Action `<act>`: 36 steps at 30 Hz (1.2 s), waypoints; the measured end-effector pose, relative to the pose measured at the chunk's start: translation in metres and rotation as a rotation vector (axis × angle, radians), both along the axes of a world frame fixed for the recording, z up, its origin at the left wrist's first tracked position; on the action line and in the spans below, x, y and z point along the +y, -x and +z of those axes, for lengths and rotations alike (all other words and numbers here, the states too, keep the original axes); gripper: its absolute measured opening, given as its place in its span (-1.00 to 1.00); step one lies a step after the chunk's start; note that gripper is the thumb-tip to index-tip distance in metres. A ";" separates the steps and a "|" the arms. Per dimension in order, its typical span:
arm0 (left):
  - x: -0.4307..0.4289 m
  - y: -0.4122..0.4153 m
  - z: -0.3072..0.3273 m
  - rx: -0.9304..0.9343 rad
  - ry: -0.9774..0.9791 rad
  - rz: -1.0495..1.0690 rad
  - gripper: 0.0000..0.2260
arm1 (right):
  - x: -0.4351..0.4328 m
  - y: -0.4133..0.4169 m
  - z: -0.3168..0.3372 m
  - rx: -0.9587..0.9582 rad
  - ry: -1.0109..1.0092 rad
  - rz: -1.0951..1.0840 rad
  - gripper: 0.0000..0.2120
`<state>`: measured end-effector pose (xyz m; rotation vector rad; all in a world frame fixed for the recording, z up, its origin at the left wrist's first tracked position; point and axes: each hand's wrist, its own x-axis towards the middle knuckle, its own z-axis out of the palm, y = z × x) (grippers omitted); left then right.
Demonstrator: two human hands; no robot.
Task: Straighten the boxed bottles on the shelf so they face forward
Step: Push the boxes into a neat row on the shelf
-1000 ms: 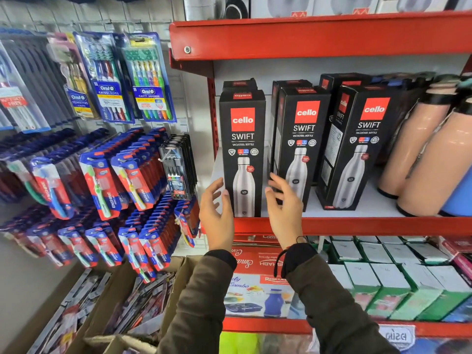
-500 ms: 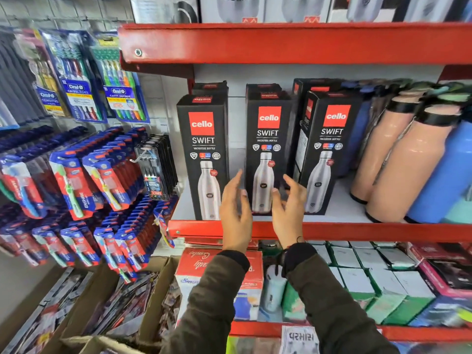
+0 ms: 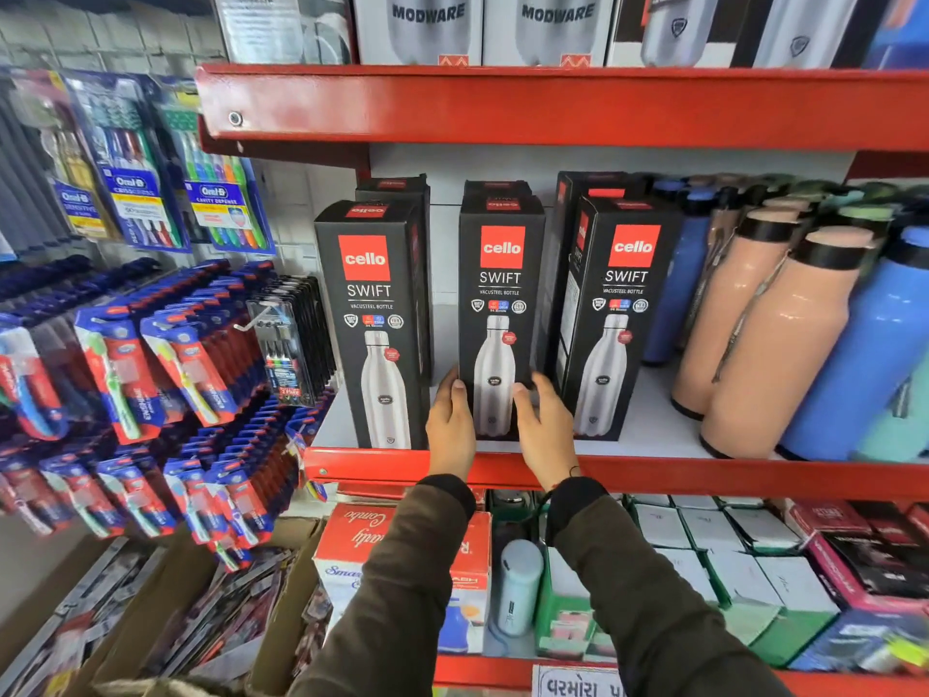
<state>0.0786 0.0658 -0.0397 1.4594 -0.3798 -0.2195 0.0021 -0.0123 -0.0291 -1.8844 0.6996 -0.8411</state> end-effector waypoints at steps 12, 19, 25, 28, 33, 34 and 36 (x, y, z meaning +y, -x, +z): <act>0.021 0.015 -0.004 -0.215 -0.113 0.053 -0.62 | 0.005 0.022 -0.004 -0.057 -0.062 -0.002 -0.60; 0.035 0.023 -0.008 -0.265 -0.089 0.029 -0.63 | 0.011 0.032 -0.005 -0.089 -0.038 -0.007 -0.63; 0.040 0.028 -0.005 -0.297 -0.119 0.036 -0.62 | 0.014 0.035 -0.005 -0.092 -0.017 -0.013 -0.63; 0.040 0.027 -0.006 -0.286 -0.105 0.038 -0.64 | 0.012 0.036 -0.005 -0.090 -0.013 0.000 -0.64; 0.041 0.041 -0.011 -0.317 0.098 0.148 -0.70 | 0.004 0.048 -0.010 -0.173 0.014 -0.050 -0.74; 0.040 0.046 -0.011 -0.350 0.125 0.186 -0.71 | 0.001 0.052 -0.010 -0.200 0.019 -0.076 -0.76; 0.036 0.057 -0.009 -0.433 0.163 0.237 -0.73 | -0.006 0.059 -0.011 -0.244 0.036 -0.122 -0.79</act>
